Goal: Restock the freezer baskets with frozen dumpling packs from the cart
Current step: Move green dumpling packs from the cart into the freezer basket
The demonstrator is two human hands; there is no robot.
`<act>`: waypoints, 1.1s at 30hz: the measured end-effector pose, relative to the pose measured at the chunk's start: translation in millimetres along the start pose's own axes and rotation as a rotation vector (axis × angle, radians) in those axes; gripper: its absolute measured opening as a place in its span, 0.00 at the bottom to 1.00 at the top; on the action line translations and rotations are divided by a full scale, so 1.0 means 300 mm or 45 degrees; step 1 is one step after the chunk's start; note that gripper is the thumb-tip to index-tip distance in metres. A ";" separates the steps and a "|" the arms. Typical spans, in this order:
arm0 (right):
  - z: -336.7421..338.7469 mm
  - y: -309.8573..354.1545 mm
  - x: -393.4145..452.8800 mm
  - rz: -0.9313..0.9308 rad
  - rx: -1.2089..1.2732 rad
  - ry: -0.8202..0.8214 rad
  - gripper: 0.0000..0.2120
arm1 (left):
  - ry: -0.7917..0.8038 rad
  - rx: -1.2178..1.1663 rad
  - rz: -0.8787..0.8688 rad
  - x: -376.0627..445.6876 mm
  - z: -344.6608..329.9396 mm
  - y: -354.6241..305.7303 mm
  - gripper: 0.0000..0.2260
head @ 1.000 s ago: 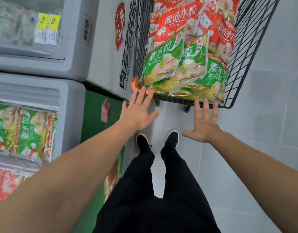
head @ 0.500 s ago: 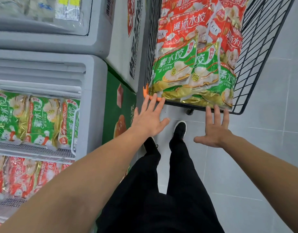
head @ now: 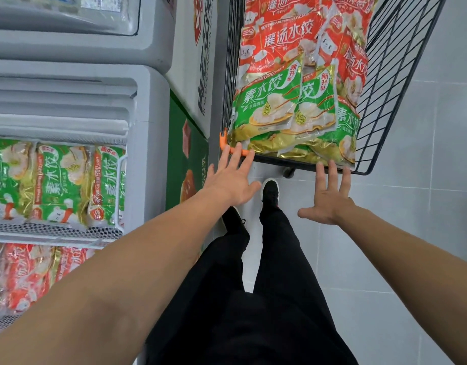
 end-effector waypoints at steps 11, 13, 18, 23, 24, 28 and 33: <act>0.501 0.229 -0.159 0.422 0.333 -0.590 0.08 | -0.410 -0.502 0.185 0.013 0.311 0.023 0.21; 0.592 0.300 -0.167 0.563 0.428 -0.650 0.06 | -0.448 -0.562 0.212 0.009 0.381 0.035 0.20; 0.689 0.358 0.010 0.418 0.551 -0.542 0.18 | -0.489 -0.720 0.290 0.024 0.485 0.062 0.21; 0.641 0.386 0.178 0.235 0.626 -0.308 0.13 | -0.535 -0.836 0.374 0.002 0.541 0.093 0.18; 0.644 0.399 0.189 0.249 0.612 -0.337 0.14 | -0.540 -0.849 0.398 -0.004 0.546 0.103 0.18; 0.673 0.420 0.179 0.382 0.786 -0.352 0.13 | -0.527 -0.915 0.518 0.015 0.538 0.146 0.17; 0.759 0.183 0.124 0.342 0.962 -0.343 0.13 | -0.402 -1.044 0.548 0.145 0.510 0.063 0.20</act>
Point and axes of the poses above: each hand's wrist, its own x-axis towards the middle knuckle, its own z-axis out of the back of the hand, y = z × x, the point moved 9 cm from there along x, towards the middle knuckle, and after that the axes turned 13 degrees about x, right-handed, at the moved point
